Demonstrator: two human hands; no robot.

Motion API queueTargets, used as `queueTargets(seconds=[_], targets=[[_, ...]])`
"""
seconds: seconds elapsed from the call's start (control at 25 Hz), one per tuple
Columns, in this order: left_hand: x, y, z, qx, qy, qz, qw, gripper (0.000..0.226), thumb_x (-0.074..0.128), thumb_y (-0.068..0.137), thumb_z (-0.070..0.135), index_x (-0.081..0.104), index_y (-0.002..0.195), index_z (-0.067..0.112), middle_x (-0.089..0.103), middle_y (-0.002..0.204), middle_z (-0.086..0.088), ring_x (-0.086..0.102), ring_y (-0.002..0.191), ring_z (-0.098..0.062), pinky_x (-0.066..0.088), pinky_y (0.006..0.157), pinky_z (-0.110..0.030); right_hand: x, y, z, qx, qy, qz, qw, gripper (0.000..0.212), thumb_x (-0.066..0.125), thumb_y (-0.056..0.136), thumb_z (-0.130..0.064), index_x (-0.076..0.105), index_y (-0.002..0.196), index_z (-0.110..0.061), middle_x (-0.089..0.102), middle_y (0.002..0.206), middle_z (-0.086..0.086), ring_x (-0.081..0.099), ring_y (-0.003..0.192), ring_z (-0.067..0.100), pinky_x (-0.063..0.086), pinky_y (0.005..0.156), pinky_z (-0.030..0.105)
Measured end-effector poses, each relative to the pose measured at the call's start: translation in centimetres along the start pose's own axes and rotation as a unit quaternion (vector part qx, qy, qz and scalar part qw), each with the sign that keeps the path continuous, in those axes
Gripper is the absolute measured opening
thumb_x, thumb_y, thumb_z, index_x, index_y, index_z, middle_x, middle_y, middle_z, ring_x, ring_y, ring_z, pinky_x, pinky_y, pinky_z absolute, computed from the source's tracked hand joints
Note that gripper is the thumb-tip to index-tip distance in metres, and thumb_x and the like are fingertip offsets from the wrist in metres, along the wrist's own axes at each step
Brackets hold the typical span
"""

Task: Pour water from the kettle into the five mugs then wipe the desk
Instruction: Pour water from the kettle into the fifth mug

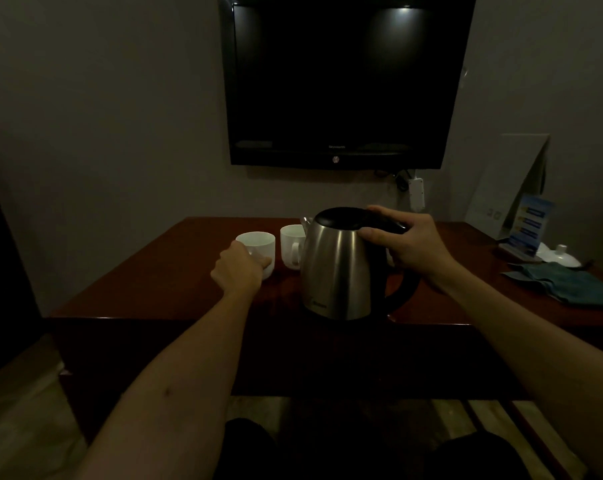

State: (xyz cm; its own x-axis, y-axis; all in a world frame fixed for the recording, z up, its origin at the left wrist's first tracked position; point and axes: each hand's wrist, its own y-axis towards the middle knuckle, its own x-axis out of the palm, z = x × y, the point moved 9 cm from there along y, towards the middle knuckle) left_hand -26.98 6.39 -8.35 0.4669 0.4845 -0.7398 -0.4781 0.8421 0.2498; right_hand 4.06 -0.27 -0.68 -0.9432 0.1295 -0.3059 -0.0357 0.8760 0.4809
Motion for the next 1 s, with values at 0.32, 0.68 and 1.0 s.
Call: queueTargets(seconds=[0.32,0.68,1.0], targets=[[1.9,1.2,1.7,-0.001,-0.023,-0.01,1.0,0.065,0.075,0.083,0.038,0.049,0.132,0.004,0.059,0.127,-0.015,0.058,0.116,-0.03,0.048,0.087,-0.04,0.0,0.2,0.4,-0.01,-0.003,0.001,1.0,0.064,0.082,0.069,-0.037,0.064,0.129,-0.025,0.061,0.132,0.001,0.056,0.124,0.018,0.048,0.105,0.045],[2.3,1.3,1.9,0.022,0.015,-0.012,1.0,0.068,0.072,0.081,0.049,0.052,0.128,0.004,0.056,0.126,-0.016,0.054,0.114,-0.03,0.047,0.084,-0.039,0.0,0.4,0.6,-0.026,0.002,0.006,1.0,0.058,0.082,0.074,-0.032,0.064,0.129,-0.024,0.064,0.128,-0.001,0.058,0.122,0.016,0.049,0.104,0.042],[-1.4,-0.1,5.7,0.164,0.108,0.032,0.98,0.066,0.071,0.083,0.043,0.047,0.134,0.009,0.044,0.138,-0.014,0.044,0.125,-0.034,0.042,0.097,-0.047,-0.4,0.1,-0.3,-0.033,-0.068,-0.029,0.997,0.057,0.077,0.082,-0.033,0.06,0.135,-0.019,0.066,0.123,-0.001,0.061,0.102,0.006,0.053,0.092,0.032]])
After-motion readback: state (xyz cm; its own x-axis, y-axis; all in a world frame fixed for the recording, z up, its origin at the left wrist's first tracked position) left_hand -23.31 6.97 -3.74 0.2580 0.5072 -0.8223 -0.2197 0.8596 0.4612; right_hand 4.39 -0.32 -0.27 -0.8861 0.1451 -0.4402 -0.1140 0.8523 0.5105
